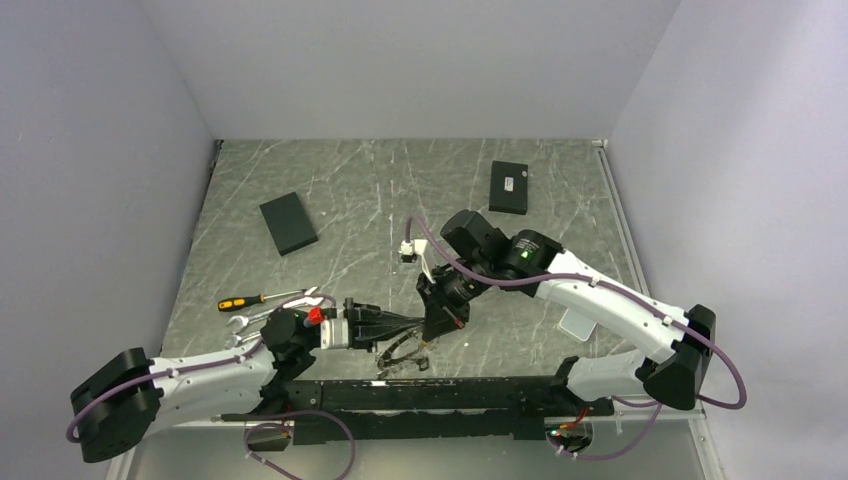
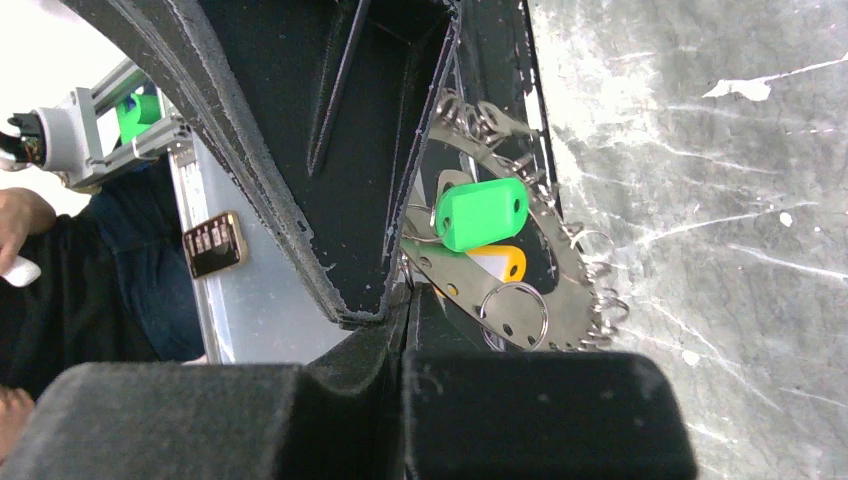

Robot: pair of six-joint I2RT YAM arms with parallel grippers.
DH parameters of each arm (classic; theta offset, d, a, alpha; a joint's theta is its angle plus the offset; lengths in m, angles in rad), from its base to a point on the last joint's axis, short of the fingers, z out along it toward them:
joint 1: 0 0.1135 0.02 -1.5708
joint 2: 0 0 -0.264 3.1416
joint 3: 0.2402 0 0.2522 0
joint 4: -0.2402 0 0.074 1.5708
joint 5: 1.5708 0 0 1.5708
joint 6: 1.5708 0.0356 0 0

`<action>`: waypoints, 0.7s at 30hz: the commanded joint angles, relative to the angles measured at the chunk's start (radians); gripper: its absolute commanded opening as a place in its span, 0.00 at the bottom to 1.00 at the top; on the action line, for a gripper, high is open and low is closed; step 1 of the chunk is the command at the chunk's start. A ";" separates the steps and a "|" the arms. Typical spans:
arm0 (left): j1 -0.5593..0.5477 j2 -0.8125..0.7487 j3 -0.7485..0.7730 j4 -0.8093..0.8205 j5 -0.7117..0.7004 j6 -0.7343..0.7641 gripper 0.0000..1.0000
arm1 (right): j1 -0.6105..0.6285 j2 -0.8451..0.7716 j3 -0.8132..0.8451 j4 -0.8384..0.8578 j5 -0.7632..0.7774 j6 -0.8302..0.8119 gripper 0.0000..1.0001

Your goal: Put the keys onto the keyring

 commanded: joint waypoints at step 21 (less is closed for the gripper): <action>0.007 -0.042 0.062 -0.004 -0.075 -0.129 0.00 | 0.023 -0.072 -0.294 0.722 -0.235 0.153 0.00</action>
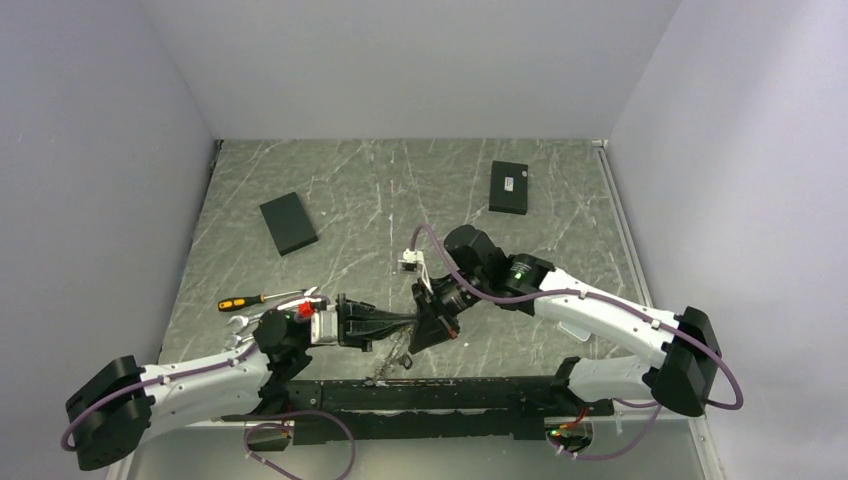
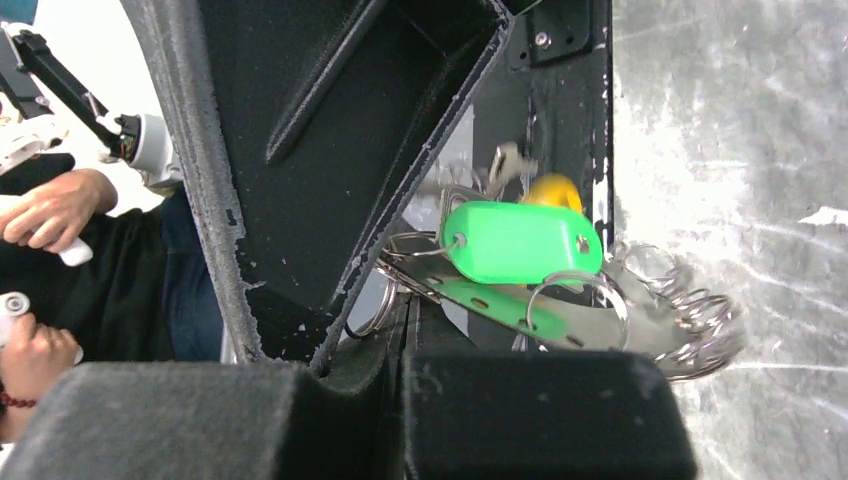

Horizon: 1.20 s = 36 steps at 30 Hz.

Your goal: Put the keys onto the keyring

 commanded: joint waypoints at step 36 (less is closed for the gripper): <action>-0.002 -0.050 0.081 -0.042 -0.232 0.045 0.00 | 0.017 -0.278 -0.106 0.141 0.391 -0.064 0.39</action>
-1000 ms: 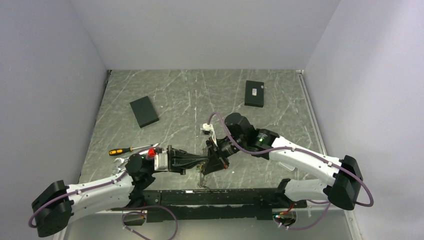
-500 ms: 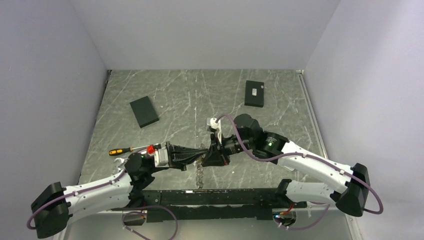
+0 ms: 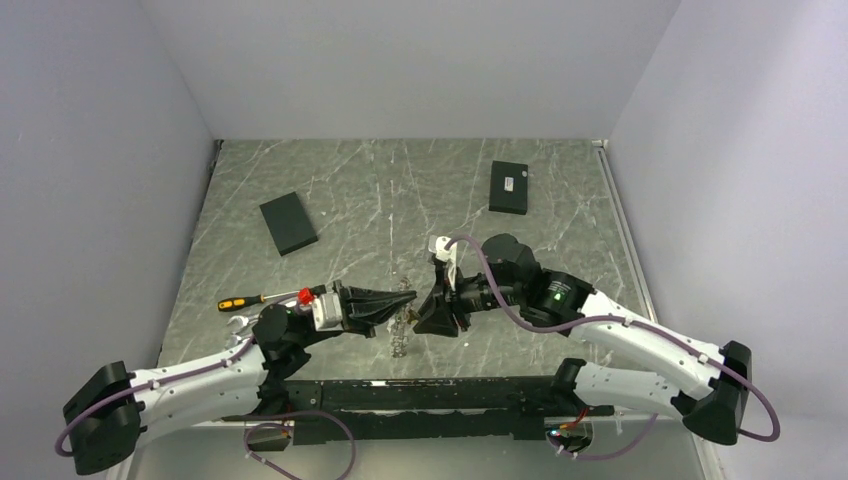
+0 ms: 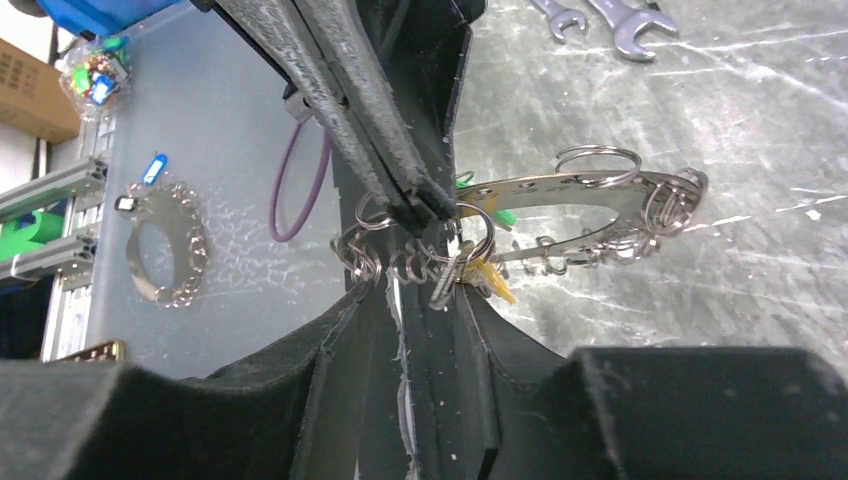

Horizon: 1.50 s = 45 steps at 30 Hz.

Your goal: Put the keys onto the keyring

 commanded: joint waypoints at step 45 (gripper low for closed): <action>-0.005 0.134 0.065 0.204 -0.102 -0.015 0.00 | 0.232 -0.352 -0.373 0.547 0.746 -0.336 0.49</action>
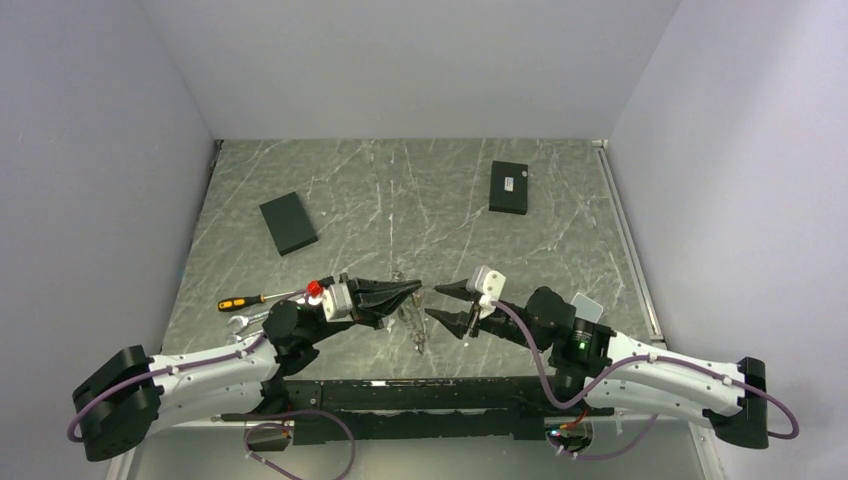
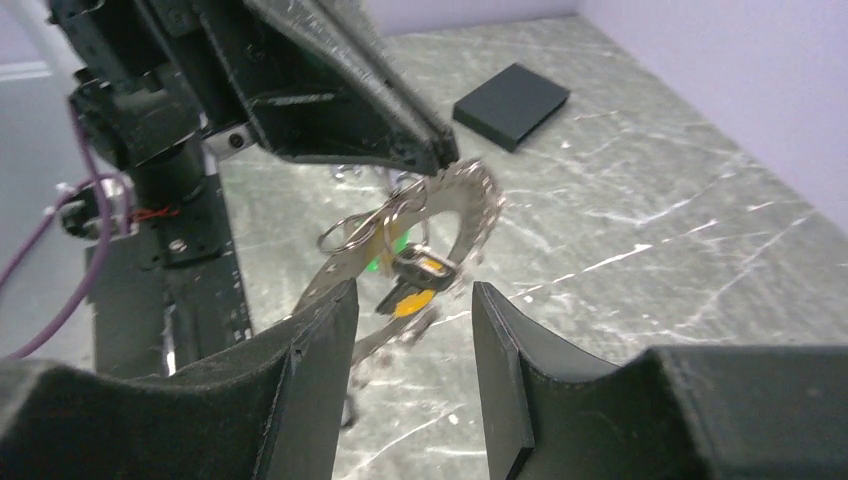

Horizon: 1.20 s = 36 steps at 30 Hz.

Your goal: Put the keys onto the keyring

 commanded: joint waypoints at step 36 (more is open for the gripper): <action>-0.003 0.054 0.056 0.149 -0.031 -0.017 0.00 | 0.163 0.101 0.090 0.064 0.236 -0.235 0.42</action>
